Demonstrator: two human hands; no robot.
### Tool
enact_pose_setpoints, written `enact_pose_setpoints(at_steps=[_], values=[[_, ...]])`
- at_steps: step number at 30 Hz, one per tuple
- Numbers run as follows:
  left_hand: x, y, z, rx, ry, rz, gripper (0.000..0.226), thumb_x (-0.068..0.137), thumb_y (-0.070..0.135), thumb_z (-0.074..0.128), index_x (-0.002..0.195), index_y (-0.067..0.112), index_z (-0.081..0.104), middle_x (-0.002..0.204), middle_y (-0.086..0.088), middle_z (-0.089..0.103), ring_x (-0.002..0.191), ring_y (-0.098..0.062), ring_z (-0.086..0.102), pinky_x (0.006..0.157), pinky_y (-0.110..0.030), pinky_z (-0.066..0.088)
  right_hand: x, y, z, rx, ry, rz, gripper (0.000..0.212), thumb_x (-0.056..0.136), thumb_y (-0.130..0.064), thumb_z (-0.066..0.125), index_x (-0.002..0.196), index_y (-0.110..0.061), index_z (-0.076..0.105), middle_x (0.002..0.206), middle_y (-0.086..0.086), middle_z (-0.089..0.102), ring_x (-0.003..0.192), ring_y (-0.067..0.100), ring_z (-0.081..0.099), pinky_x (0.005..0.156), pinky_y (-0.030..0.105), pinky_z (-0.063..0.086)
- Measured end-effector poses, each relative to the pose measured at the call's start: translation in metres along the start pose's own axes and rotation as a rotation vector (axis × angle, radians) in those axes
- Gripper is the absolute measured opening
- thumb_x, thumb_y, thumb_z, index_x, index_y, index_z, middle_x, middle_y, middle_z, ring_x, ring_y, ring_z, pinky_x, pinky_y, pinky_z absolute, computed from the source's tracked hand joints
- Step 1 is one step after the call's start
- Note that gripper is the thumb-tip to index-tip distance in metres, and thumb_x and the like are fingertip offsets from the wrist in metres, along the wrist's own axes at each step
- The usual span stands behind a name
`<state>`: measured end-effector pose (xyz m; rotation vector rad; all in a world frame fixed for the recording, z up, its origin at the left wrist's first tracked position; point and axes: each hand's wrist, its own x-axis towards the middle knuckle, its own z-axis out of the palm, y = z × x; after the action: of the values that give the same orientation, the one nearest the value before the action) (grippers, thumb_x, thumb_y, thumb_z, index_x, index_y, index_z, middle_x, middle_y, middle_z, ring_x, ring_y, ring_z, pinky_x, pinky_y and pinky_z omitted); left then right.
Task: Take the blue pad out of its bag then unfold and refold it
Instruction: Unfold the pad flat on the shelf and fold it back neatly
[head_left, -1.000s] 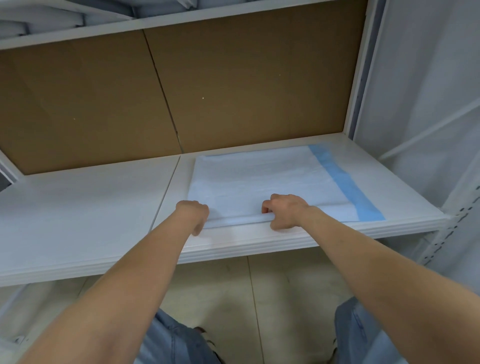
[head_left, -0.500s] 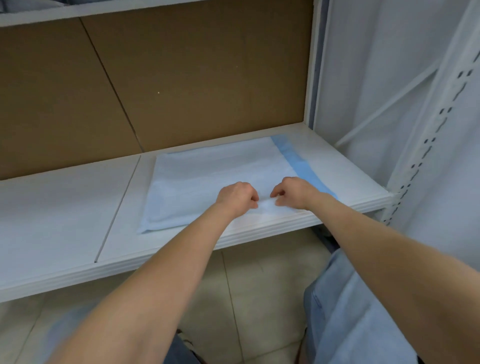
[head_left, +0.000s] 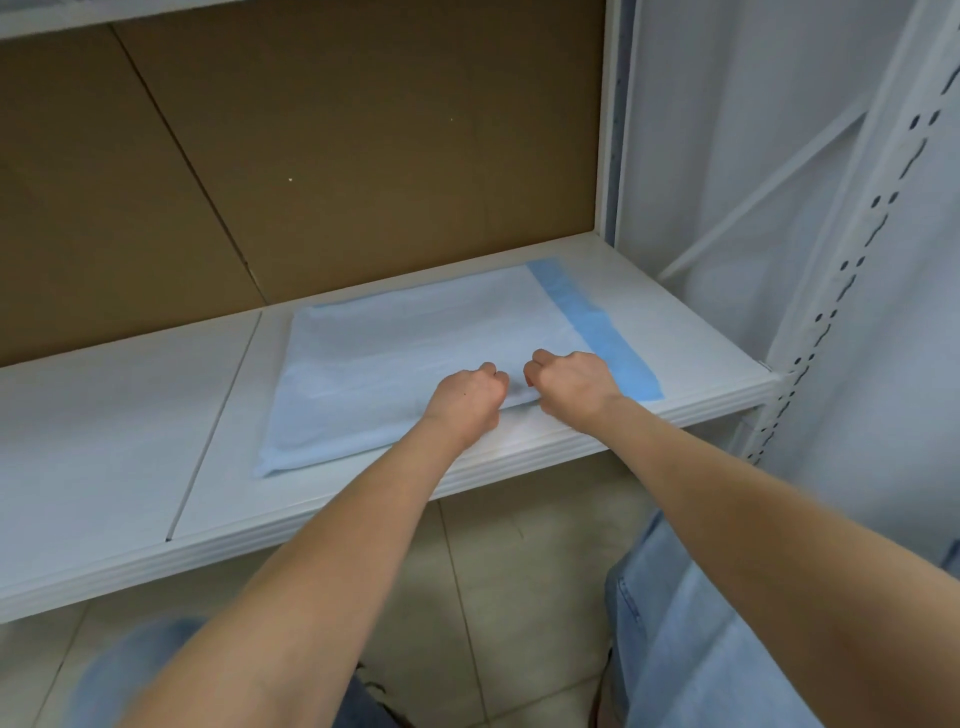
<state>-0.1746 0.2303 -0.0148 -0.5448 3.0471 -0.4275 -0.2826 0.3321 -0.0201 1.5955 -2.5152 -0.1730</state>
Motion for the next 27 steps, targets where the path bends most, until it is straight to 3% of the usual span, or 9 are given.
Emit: enact_pose_setpoints(at_steps=[3,8,12,15,21,27], values=[[-0.001,0.001,0.002,0.019,0.012,0.001,0.026,0.088,-0.001,0.044,0.113,0.002,0.053,0.111,-0.014,0.053,0.091,-0.034,0.061,0.063,-0.033,0.037,0.0,-0.002,0.003,-0.01,0.005,0.011,0.032,0.09,-0.002,0.049,0.121,-0.011,0.05,0.118,0.006,0.05,0.071,0.028,0.05,0.06,0.031,0.034],[0.001,-0.002,0.003,-0.077,-0.023,-0.021,0.029,0.089,0.001,0.043,0.116,0.004,0.052,0.113,-0.013,0.052,0.096,-0.033,0.059,0.066,-0.032,0.038,0.004,-0.003,0.003,0.042,-0.036,0.032,0.038,0.09,0.003,0.047,0.125,-0.01,0.047,0.12,0.01,0.047,0.091,0.031,0.06,0.064,0.032,0.038],[0.002,-0.013,0.001,-0.229,-0.11,-0.004,0.034,0.091,0.026,0.052,0.122,0.014,0.053,0.117,-0.007,0.051,0.104,-0.027,0.055,0.079,-0.032,0.044,0.005,0.004,0.001,0.135,-0.119,0.031,0.04,0.092,-0.001,0.044,0.128,-0.016,0.046,0.122,0.01,0.045,0.1,0.03,0.057,0.067,0.032,0.039],[0.004,-0.01,-0.001,-0.223,-0.12,-0.032,0.039,0.091,0.041,0.048,0.119,0.015,0.055,0.112,-0.006,0.052,0.1,-0.026,0.054,0.08,-0.033,0.045,0.002,0.016,0.003,0.229,-0.148,0.028,0.039,0.091,-0.011,0.045,0.128,-0.022,0.049,0.123,0.005,0.045,0.101,0.027,0.055,0.075,0.032,0.044],[0.017,0.007,-0.009,-0.109,-0.056,-0.028,0.038,0.097,0.037,0.038,0.117,0.012,0.057,0.114,-0.008,0.052,0.099,-0.029,0.056,0.075,-0.034,0.044,-0.004,0.047,0.007,0.261,-0.138,0.133,0.036,0.092,-0.02,0.048,0.128,-0.022,0.053,0.127,0.004,0.044,0.109,0.028,0.053,0.087,0.034,0.045],[0.04,0.041,-0.01,-0.21,-0.023,0.035,0.038,0.097,0.035,0.038,0.125,0.018,0.058,0.114,-0.005,0.05,0.099,-0.026,0.057,0.074,-0.034,0.044,-0.003,0.068,0.004,0.356,-0.173,0.127,0.037,0.089,-0.021,0.053,0.125,-0.025,0.058,0.123,0.001,0.048,0.109,0.022,0.052,0.089,0.03,0.044]])
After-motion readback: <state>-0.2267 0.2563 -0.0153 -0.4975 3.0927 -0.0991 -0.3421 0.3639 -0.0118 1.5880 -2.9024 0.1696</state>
